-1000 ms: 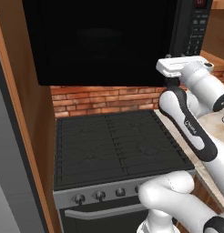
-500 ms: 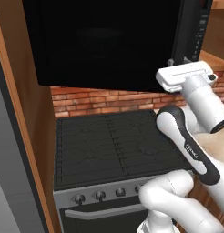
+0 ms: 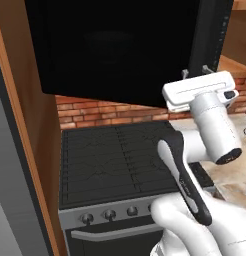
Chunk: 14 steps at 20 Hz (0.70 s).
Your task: The microwave is finished heating the steak and mushroom. Take the bowl containing the food and place it on the dining counter.
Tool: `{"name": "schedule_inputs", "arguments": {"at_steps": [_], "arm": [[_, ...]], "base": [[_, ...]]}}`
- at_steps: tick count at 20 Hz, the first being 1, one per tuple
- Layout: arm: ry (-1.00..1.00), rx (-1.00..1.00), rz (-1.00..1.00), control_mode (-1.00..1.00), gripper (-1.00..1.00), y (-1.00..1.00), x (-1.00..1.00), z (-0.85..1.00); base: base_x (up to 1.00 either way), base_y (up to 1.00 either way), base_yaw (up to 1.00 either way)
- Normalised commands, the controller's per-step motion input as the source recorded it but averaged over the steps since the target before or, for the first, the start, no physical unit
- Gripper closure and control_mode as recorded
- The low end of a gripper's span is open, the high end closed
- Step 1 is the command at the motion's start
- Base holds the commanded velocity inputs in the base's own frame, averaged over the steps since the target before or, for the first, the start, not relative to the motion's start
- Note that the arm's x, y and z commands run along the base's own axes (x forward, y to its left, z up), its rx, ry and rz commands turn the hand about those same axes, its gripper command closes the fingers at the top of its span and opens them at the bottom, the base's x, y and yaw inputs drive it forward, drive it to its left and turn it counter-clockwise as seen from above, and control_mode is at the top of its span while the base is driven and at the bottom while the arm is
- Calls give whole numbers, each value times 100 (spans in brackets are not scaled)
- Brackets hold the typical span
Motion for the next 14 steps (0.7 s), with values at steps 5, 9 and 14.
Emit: {"name": "schedule_inputs", "arguments": {"at_steps": [5, 9, 14], "arm": [[0, -17, -16, -100, -100, 48, -100, 42], [0, -5, 0, -100, -100, -3, -100, 0], [4, -2, -2, -100, -100, -40, -100, -23]], "base": [[0, 0, 0], [0, 0, 0], [0, 0, 0]]}}
